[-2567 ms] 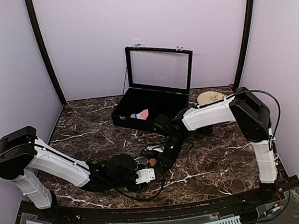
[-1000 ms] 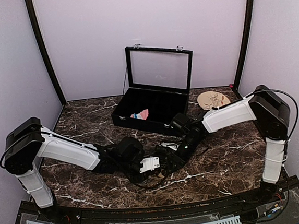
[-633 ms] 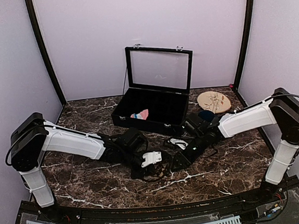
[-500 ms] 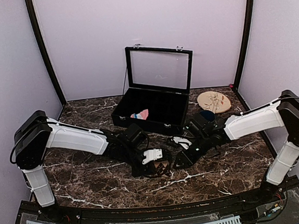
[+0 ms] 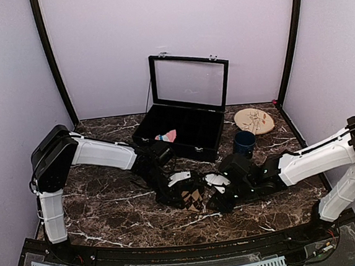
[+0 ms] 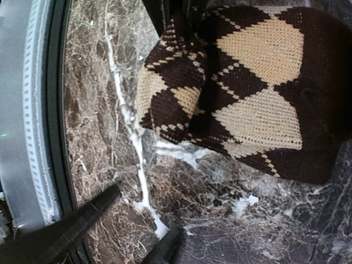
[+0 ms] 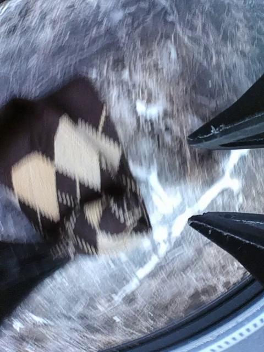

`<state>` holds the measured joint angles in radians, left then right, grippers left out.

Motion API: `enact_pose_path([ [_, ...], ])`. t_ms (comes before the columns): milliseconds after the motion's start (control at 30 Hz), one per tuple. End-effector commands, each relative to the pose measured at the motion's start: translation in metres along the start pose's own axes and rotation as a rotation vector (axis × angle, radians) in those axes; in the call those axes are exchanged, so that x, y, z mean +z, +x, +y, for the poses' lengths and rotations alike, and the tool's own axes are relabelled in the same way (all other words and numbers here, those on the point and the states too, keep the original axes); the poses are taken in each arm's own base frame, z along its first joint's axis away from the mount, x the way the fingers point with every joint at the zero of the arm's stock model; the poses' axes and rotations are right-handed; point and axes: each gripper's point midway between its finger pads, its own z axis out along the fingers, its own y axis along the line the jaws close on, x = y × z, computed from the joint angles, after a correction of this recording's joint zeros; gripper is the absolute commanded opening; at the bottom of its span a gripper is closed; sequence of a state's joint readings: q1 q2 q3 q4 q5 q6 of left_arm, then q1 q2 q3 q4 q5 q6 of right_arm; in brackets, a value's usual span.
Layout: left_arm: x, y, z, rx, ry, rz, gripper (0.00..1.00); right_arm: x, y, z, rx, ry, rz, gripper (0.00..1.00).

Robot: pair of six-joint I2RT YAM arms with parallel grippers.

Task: Roll the socks
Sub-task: Roll the sock at the center of the board.

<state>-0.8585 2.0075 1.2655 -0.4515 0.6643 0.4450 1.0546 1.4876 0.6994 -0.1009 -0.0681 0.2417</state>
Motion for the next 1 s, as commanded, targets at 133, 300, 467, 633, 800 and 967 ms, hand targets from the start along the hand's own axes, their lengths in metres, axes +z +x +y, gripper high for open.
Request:
enact_pose_path([
  [133, 0.002, 0.014, -0.011, -0.148, 0.154, 0.04, 0.04, 0.002, -0.022, 0.061, -0.135, -0.107, -0.089, 0.37],
  [300, 0.003, 0.015, -0.01, -0.169, 0.18, 0.044, 0.03, 0.011, -0.025, 0.083, -0.173, -0.138, -0.076, 0.37],
  [467, 0.004, 0.015, -0.011, -0.178, 0.201, 0.046, 0.03, 0.021, -0.028, 0.091, -0.184, -0.145, -0.068, 0.37],
  [633, 0.005, 0.015, -0.011, -0.185, 0.22, 0.048, 0.03, 0.031, -0.027, 0.092, -0.184, -0.144, -0.06, 0.37],
  [800, 0.006, 0.017, -0.011, -0.196, 0.241, 0.048, 0.03, 0.021, -0.06, 0.001, -0.508, 0.447, -0.146, 0.43],
  [967, 0.005, 0.017, -0.011, -0.206, 0.258, 0.046, 0.03, 0.012, -0.068, -0.006, -0.544, 0.514, -0.168, 0.49],
])
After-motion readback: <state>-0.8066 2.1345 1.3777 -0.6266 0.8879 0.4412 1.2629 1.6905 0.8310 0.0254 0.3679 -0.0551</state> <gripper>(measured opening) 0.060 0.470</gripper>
